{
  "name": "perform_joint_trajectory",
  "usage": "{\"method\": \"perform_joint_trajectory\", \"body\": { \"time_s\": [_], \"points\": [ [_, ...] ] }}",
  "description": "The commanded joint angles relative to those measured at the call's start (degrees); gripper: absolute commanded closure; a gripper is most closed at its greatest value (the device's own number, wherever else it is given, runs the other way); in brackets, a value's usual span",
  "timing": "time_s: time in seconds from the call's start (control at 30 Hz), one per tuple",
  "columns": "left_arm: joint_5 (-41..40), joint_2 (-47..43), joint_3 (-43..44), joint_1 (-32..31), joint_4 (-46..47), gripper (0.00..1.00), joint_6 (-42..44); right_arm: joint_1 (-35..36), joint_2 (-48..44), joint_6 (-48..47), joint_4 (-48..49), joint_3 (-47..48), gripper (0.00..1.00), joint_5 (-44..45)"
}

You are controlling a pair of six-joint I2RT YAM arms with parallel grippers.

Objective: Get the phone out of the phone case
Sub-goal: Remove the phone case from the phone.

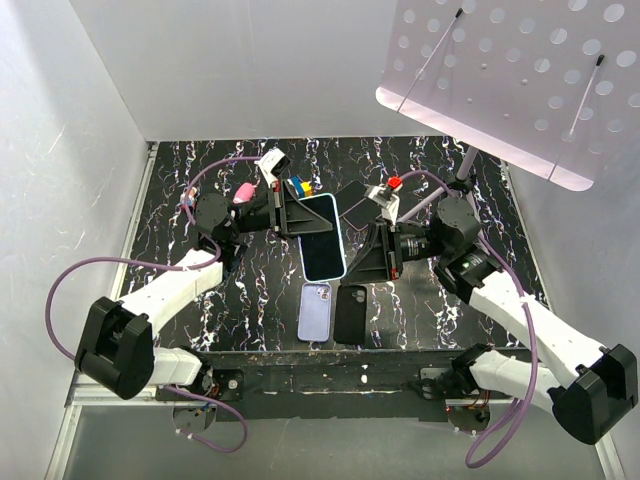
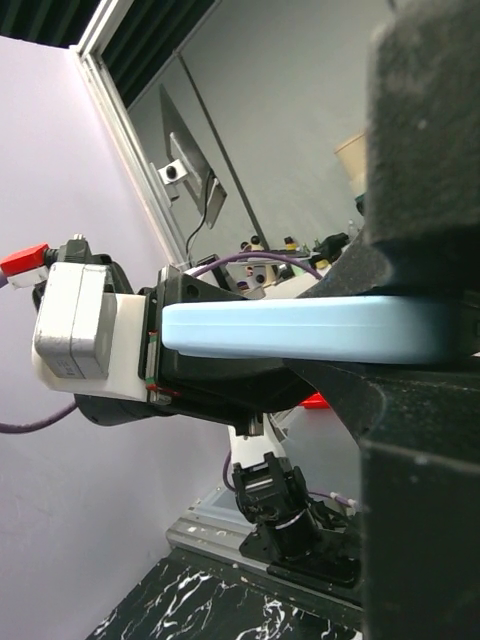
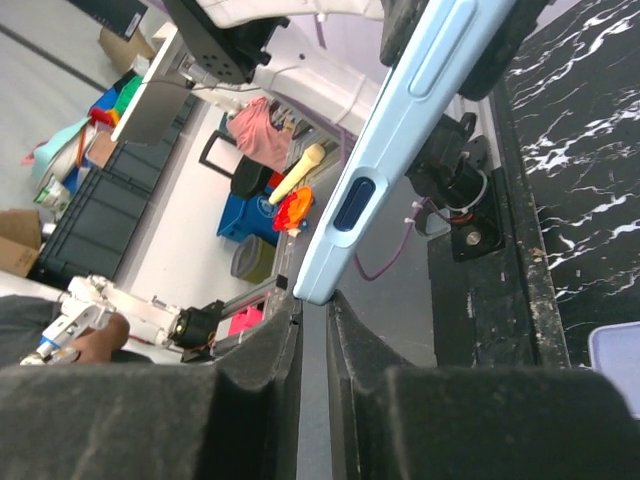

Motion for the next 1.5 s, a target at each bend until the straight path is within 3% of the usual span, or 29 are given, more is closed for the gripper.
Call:
{"method": "perform_joint_trajectory", "body": {
  "time_s": [0.0, 0.17, 0.2, 0.27, 0.3, 0.5, 0.6, 0.77, 0.93, 1.37, 1.47],
  "points": [
    [2.51, -1.11, 4.48, -2.73, 5.25, 1.00, -2.66, 1.54, 1.37, -9.14, -6.72, 5.81, 0.87, 2.01],
    [3.92, -1.20, 5.62, -3.70, 7.80, 1.00, -3.98, 2.33, 2.17, -14.44, -13.34, 7.66, 0.95, 4.73],
    [4.10, -1.63, 5.63, -3.70, 6.93, 1.00, -3.46, 2.33, 2.08, -14.53, -13.78, 7.57, 0.91, 5.00],
    [3.84, -2.60, 5.71, -3.70, 2.47, 1.00, -0.92, 2.33, 1.55, -13.31, -12.74, 7.14, 0.66, 5.35],
    [3.14, -3.21, 5.63, -3.70, -0.60, 1.00, 1.10, 2.42, 1.12, -12.43, -10.99, 6.79, 0.58, 5.35],
    [-1.08, -5.77, 4.93, -3.61, -11.27, 1.00, 9.11, 2.60, -2.31, -10.66, -8.77, 5.29, 0.36, 5.44],
    [-2.49, -4.89, 3.61, -3.00, -6.89, 1.00, 6.49, 2.68, -2.93, -12.32, -11.65, 5.73, 0.36, 6.31],
    [-4.77, -3.48, 1.59, -1.68, 3.14, 1.00, -0.81, 2.68, -4.16, -18.22, -24.59, 7.31, 0.37, 13.44],
    [-6.54, -4.45, -1.67, 1.05, 3.49, 1.00, -1.96, 2.60, -5.30, -15.33, -17.75, 4.50, 0.39, 8.52],
    [-3.29, -4.98, -0.26, 0.87, 0.60, 1.00, 0.59, 2.60, -1.27, -10.49, -9.74, 6.52, 0.39, 6.41],
    [-2.85, -4.80, -0.09, 0.78, 0.60, 1.00, 0.68, 2.68, -0.38, -9.00, -7.11, 6.43, 0.46, 5.09]
  ]
}}
